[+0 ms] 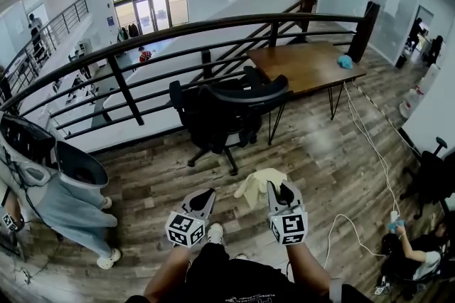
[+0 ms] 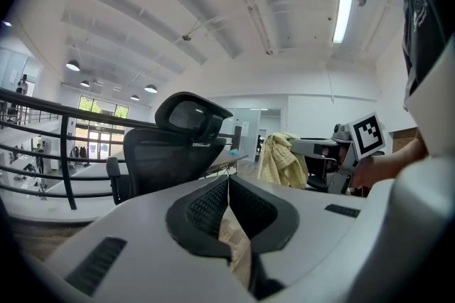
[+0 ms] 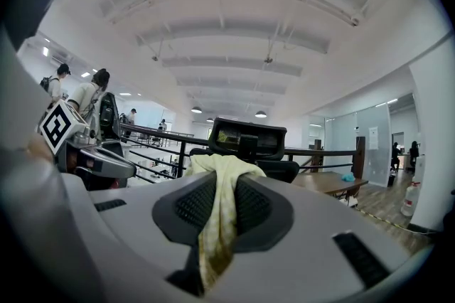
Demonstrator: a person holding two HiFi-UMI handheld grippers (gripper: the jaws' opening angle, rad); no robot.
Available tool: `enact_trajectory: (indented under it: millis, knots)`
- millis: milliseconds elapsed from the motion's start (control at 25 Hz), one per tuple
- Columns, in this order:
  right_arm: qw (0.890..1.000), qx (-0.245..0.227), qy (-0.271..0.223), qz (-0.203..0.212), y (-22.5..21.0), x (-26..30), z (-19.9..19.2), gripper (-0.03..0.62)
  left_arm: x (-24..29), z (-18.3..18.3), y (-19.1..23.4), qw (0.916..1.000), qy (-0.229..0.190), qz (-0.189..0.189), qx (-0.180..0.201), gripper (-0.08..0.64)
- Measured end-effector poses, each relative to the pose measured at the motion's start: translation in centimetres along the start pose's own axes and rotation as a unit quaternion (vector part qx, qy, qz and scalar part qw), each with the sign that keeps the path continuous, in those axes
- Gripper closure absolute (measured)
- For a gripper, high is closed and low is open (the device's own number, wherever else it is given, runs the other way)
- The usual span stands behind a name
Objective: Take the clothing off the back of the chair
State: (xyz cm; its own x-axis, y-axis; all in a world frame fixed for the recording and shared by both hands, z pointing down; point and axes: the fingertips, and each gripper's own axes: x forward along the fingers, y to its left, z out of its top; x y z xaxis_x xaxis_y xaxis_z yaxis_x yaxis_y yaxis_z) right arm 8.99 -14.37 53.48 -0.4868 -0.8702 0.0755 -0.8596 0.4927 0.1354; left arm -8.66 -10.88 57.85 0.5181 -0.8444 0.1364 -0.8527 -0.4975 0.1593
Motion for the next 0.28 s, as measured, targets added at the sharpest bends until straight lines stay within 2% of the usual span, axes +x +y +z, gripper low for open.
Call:
enact_trajectory:
  millis: [280]
  knots:
    - [1.000,-0.001,-0.003,0.001,-0.12,0.40,0.24,0.526,-0.09,0.04,0.53,1.0000,0.001,0.004,0.004,0.546]
